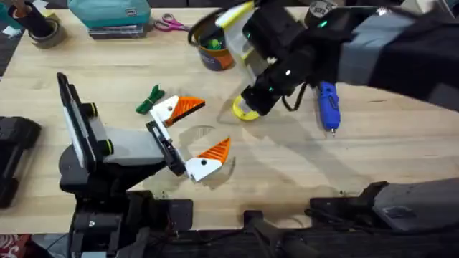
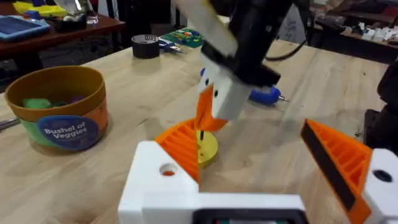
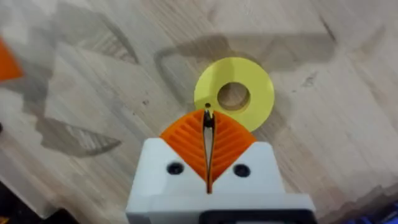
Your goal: Pick up the gripper from the table and insert it into the empty holder that is missing its gripper. Then pick up a screw, insert it into the mounting hole, and use the screwdriver to tighten it. Finally, clean up the table by picking up the vegetable and placing it into the bucket.
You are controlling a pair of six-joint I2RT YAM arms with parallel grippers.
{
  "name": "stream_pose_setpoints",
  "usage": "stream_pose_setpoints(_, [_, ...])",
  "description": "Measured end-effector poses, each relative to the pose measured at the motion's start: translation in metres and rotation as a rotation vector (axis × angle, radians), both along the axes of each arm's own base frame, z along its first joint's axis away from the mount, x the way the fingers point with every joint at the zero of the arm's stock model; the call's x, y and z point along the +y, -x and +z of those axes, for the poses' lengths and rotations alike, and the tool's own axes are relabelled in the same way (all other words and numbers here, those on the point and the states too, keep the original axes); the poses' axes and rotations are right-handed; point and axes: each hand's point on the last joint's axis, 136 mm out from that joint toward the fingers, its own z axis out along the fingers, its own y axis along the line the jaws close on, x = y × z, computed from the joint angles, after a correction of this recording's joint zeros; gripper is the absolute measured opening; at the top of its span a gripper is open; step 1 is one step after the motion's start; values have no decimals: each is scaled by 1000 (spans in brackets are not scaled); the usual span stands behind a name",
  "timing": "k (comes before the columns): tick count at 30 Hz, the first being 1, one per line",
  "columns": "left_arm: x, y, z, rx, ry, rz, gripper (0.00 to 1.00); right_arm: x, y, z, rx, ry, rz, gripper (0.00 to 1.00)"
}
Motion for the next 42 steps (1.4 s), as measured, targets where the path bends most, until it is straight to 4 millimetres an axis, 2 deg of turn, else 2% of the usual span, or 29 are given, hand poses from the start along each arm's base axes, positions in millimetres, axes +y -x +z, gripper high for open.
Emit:
stream_pose_setpoints(10, [0, 0, 0, 0, 0, 0, 986, -22, -10, 70, -82, 29, -54, 6])
stream_pose_setpoints(12, [0, 0, 0, 0, 0, 0, 985, -23, -11, 84, -91, 27, -56, 6])
stream_pose_setpoints(13, [0, 0, 0, 0, 0, 0, 986, -24, -10, 102, -99, 25, -57, 6])
stream_pose_setpoints(21, [0, 0, 0, 0, 0, 0, 986, -18, -19, 157, -187, -42, -60, 6])
stream_pose_setpoints(24, [0, 0, 0, 0, 0, 0, 986, -16, -21, 172, -214, -63, -60, 6])
stream_pose_setpoints(30, [0, 0, 0, 0, 0, 0, 986, -14, -14, 191, -233, -53, -7, 6])
stream_pose_setpoints(35, [0, 0, 0, 0, 0, 0, 986, 10, -10, 194, -231, -44, 80, 6])
stream_pose_setpoints(42, [0, 0, 0, 0, 0, 0, 985, 55, -5, 191, -222, -62, 230, 6])
